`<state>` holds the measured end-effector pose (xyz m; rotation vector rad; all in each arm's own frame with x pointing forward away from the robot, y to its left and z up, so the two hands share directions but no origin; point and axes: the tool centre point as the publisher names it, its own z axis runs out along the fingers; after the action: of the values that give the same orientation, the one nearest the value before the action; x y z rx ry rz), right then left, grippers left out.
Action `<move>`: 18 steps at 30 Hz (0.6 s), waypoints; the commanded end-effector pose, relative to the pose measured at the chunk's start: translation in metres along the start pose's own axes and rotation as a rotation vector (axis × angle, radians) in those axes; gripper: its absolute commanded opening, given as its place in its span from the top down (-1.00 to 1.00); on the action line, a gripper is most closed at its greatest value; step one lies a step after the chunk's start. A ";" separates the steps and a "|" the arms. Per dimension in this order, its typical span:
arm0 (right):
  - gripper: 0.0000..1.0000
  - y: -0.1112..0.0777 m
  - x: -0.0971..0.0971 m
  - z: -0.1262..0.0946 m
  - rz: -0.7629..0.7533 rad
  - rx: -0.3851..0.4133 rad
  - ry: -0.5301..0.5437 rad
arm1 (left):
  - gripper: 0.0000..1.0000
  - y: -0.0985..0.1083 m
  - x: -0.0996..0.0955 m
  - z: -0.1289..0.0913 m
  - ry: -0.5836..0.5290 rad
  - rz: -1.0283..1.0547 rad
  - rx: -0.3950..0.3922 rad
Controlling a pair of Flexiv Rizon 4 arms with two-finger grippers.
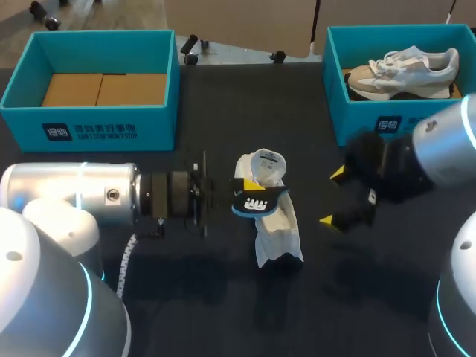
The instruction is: Take the shoe out of the shoebox, open the shoe tongue, remove and reinsert the insole, then place the shoe into the shoebox
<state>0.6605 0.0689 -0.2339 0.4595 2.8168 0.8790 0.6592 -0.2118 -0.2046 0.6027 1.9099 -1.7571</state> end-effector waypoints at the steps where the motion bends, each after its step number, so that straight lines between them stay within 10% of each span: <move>1: -1.00 0.010 -0.011 0.015 -0.073 0.082 0.014 | 1.00 0.001 0.008 0.001 -0.018 0.001 -0.002; 18: -1.00 0.002 -0.041 0.039 -0.431 0.153 0.004 | 1.00 0.017 0.020 0.006 -0.058 -0.006 0.011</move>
<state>0.6993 0.0747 -0.2549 -0.1274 2.8217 0.5630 0.6551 -0.2116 -0.2253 0.5565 1.8737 -1.7729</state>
